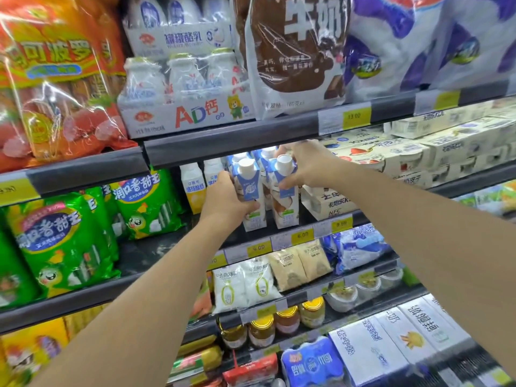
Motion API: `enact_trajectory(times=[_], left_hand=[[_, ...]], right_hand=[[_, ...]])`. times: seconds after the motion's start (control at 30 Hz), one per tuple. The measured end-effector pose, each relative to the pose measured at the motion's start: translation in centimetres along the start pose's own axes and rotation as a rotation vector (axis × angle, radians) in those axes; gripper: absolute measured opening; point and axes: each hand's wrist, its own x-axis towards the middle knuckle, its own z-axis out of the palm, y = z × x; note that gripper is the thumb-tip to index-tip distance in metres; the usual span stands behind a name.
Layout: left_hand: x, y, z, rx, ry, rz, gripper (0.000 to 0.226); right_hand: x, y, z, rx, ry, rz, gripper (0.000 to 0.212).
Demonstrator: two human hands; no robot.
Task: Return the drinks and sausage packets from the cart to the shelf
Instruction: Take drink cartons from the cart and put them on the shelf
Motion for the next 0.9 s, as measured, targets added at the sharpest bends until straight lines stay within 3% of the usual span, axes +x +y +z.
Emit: enact_trajectory(times=[0.4, 0.53, 0.63, 0.77, 0.9], left_hand=[[0.1, -0.2, 0.2, 0.024, 0.004, 0.005, 0.055], [0.1, -0.6, 0.4, 0.023, -0.053, -0.012, 0.052], [-0.2, -0.9, 0.3, 0.036, -0.097, -0.034, 0.050], [-0.6, -1.3, -0.5, 0.175, -0.127, -0.074, 0.063], [-1.4, -1.8, -1.6, 0.366, -0.162, -0.073, 0.083]], right_hand=[[-0.4, -0.2, 0.2, 0.036, 0.002, -0.020, 0.062], [-1.0, 0.1, 0.4, 0.033, -0.012, -0.027, 0.084], [-1.5, 0.1, 0.5, 0.012, -0.022, -0.036, 0.088], [-2.0, 0.0, 0.3, -0.052, 0.006, -0.052, 0.079], [-3.6, 0.0, -0.5, -0.223, 0.013, -0.083, 0.087]])
